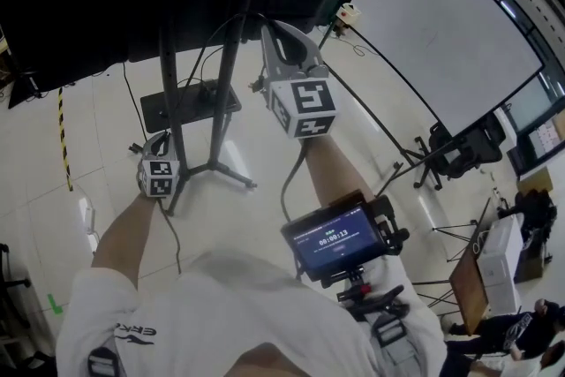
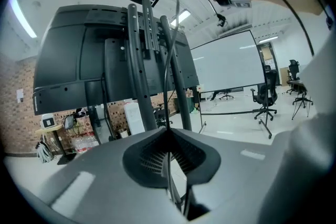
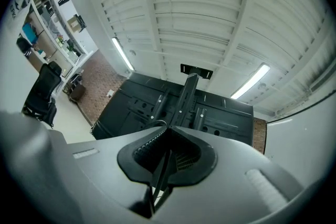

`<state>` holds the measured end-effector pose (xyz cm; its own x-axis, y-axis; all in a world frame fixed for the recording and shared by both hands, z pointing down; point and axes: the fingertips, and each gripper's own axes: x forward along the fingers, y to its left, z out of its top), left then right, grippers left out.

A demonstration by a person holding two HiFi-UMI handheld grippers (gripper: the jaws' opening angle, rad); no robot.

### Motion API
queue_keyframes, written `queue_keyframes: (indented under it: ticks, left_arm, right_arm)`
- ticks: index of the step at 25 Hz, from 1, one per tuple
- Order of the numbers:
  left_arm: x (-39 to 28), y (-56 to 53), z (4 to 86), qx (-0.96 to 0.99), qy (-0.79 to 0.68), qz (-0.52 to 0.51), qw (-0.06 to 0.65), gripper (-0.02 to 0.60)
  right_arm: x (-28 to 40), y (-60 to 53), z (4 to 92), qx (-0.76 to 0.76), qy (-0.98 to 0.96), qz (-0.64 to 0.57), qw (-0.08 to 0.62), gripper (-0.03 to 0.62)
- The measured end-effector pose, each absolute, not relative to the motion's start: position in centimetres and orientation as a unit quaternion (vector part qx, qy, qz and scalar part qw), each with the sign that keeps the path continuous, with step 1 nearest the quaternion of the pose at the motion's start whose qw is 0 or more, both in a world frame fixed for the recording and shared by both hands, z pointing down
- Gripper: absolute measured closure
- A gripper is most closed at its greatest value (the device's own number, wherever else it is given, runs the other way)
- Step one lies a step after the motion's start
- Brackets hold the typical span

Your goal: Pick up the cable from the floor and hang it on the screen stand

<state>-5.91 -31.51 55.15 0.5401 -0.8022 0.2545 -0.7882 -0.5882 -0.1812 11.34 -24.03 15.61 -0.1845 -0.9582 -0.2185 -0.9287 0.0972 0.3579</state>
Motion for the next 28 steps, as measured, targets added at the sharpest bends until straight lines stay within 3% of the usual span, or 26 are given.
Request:
queue_keyframes:
  ticks: [16,28]
  left_arm:
    - [-14.2,-33.5,43.5,-0.86,0.506,-0.06,0.006,0.566]
    - [-14.7,-34.6,34.8,-0.868,0.496,-0.022,0.007,0.567]
  right_arm:
    - [19.1,-24.8,21.0,0.702,-0.699,-0.135,0.03,0.559]
    - [21.5,-26.1,24.6,0.724,-0.682,-0.093,0.04,0.56]
